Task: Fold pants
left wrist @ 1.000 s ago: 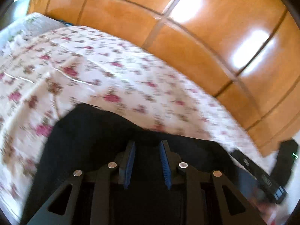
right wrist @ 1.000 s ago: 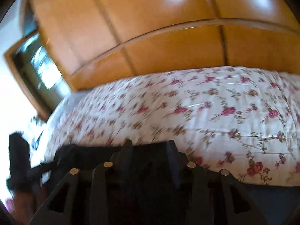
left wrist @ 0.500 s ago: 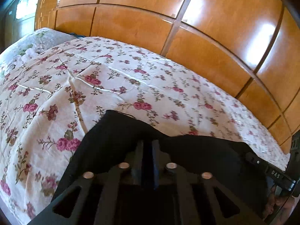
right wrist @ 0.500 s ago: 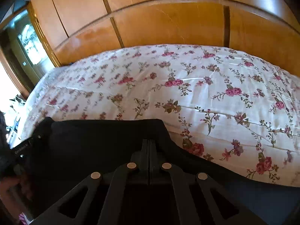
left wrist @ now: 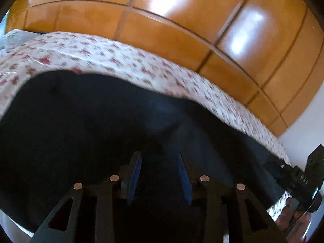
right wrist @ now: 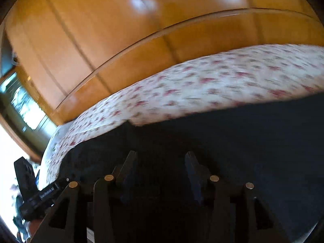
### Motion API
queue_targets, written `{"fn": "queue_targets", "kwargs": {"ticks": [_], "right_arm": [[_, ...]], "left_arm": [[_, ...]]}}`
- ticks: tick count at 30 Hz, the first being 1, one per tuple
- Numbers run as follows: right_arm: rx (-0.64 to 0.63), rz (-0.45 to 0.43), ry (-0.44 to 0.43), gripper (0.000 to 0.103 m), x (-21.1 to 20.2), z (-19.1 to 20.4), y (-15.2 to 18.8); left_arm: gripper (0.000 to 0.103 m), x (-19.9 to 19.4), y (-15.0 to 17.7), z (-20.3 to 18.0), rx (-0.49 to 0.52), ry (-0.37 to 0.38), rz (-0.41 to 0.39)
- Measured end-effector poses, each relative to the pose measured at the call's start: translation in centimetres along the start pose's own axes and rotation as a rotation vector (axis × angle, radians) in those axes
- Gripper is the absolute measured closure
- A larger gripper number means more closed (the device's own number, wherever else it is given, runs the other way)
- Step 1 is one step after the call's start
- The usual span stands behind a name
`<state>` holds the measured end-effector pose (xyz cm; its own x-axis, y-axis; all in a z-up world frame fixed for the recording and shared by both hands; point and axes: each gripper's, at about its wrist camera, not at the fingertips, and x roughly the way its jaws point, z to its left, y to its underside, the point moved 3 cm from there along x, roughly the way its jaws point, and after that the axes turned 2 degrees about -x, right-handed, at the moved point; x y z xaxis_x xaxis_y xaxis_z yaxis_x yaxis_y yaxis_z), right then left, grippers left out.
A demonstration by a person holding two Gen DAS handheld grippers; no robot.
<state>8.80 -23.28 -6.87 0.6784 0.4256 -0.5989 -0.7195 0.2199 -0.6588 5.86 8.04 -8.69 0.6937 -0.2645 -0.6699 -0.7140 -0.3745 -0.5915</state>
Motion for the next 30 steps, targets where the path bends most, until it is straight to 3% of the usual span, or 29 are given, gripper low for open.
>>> {"fn": "queue_targets", "kwargs": {"ticks": [5,13,16,19,24,30], "right_arm": [[0.154,-0.076,0.085,0.053,-5.6,-7.4,1.0],[0.417,-0.228,0.215,0.052,-13.4,-19.4,1.9],[0.541,-0.280,0.266,0.043,-15.7,-23.8,1.5],[0.666,-0.317,0.278,0.039,-16.8,-27.6,1.4],[0.823,-0.352,0.199,0.039,-16.5,-32.1,1.2],[0.820,-0.372,0.238,0.042,-16.1,-33.8,-0.9]], "left_arm": [[0.059,0.1,1.3,-1.2,0.047,-0.041,-0.016],[0.059,0.0,1.7,-1.8,0.076,-0.104,0.020],[0.058,-0.1,1.9,-1.9,0.073,-0.117,0.027],[0.058,-0.2,2.1,-2.2,0.079,-0.129,0.031],[0.058,-0.1,2.1,-2.3,0.091,-0.144,0.040],[0.058,0.0,2.1,-2.1,0.077,-0.132,0.048]]}}
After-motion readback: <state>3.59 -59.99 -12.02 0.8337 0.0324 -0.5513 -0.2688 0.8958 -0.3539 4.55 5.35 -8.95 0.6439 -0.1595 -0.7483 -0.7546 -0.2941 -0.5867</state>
